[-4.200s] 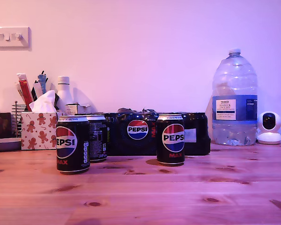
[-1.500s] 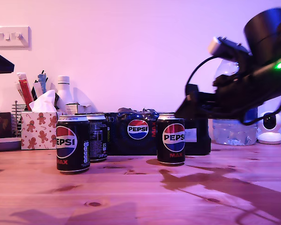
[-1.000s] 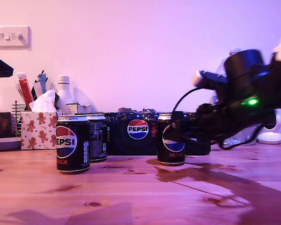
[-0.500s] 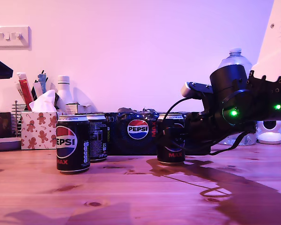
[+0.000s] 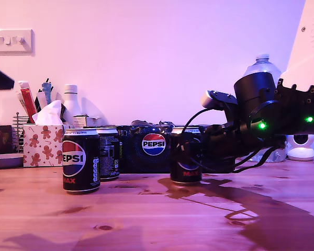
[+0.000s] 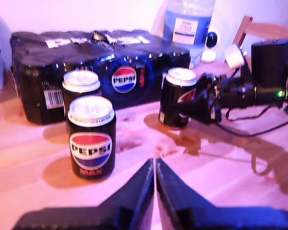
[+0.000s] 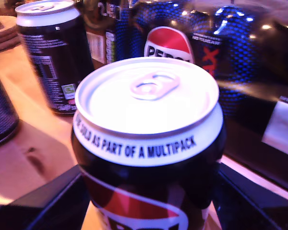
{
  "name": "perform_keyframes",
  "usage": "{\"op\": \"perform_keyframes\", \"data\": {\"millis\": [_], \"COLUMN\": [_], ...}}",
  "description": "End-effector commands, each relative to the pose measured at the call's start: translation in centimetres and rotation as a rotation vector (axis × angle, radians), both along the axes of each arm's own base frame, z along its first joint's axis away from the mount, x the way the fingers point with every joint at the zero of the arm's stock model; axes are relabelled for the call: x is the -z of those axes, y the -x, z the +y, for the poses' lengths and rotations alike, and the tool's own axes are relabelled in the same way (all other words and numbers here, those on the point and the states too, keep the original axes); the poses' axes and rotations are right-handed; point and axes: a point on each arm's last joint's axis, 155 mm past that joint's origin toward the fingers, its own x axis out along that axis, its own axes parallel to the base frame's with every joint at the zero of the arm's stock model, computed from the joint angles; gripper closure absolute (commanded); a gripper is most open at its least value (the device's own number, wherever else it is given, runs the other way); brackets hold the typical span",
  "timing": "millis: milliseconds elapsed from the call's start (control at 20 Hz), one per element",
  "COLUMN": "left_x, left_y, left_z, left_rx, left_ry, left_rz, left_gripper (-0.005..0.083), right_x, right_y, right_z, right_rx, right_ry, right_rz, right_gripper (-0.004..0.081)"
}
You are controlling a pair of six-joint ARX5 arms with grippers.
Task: Stack up the Pepsi cans on top of each other
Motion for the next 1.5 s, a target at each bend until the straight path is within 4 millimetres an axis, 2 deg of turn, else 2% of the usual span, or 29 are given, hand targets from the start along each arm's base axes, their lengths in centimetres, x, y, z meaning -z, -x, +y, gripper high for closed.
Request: {"op": "perform_keyframes", "data": {"millis": [0,100,300,350,450,600,700,750,900,1050,1150,1200,1250,1300,1400,1450], "left_x": [2.1,2.8,3.2,3.3,3.6,4.7,5.1,5.2,6.1,7.3,7.5,7.6,7.7,7.7,7.3,7.3], "left_y": [0.0,-0.3,-1.0,-1.2,-1.7,-2.7,-3.8,-4.4,-5.5,-6.8,-8.1,-8.9,-9.8,-10.7,-12.7,-13.7], "left_z": [-0.1,-0.2,-0.5,-0.5,-0.7,-1.0,-0.7,-0.5,-0.6,0.0,1.3,2.2,3.0,3.7,4.5,4.3], "left_rx": [0.006,0.008,0.020,0.022,0.023,0.023,-0.011,-0.033,-0.046,-0.069,-0.112,-0.143,-0.166,-0.175,-0.177,-0.153], "left_ry": [-0.033,-0.043,-0.085,-0.088,-0.093,-0.102,-0.116,-0.127,-0.131,-0.153,-0.164,-0.164,-0.181,-0.203,-0.203,-0.195], "left_rz": [0.053,0.073,0.050,0.048,0.047,0.063,0.051,0.038,0.032,0.026,0.012,0.016,0.012,-0.002,-0.021,-0.022], "left_gripper": [0.0783,0.0783,0.0779,0.0748,0.0635,0.0414,0.0192,0.0118,0.0112,0.0118,0.0124,0.0159,0.0237,0.0377,0.0727,0.0792], "right_x": [0.5,0.5,1.1,1.2,1.2,0.2,-0.5,-0.7,-1.4,-1.2,-1.2,-1.2,-1.2,-1.2,-1.0,-0.8], "right_y": [1.0,1.6,2.7,2.9,3.5,3.5,3.4,3.4,3.4,3.4,3.4,3.4,3.4,3.4,3.4,3.4], "right_z": [1.7,2.5,3.4,3.6,3.8,3.8,3.8,3.8,3.9,3.9,3.8,3.8,3.8,3.8,3.7,3.7], "right_rx": [-0.053,-0.078,-0.110,-0.122,-0.144,-0.147,-0.148,-0.148,-0.150,-0.154,-0.153,-0.153,-0.153,-0.153,-0.147,-0.146], "right_ry": [-0.006,-0.006,0.006,0.007,0.008,0.002,-0.002,-0.002,-0.004,0.010,0.010,0.010,0.010,0.011,0.016,0.019], "right_rz": [0.010,0.016,0.059,0.073,0.095,0.081,0.069,0.062,0.045,0.038,0.038,0.038,0.038,0.039,0.047,0.054], "right_gripper": [0.0357,0.0387,0.0388,0.0388,0.0388,0.0388,0.0388,0.0388,0.0388,0.0388,0.0388,0.0388,0.0388,0.0388,0.0388,0.0388]}}
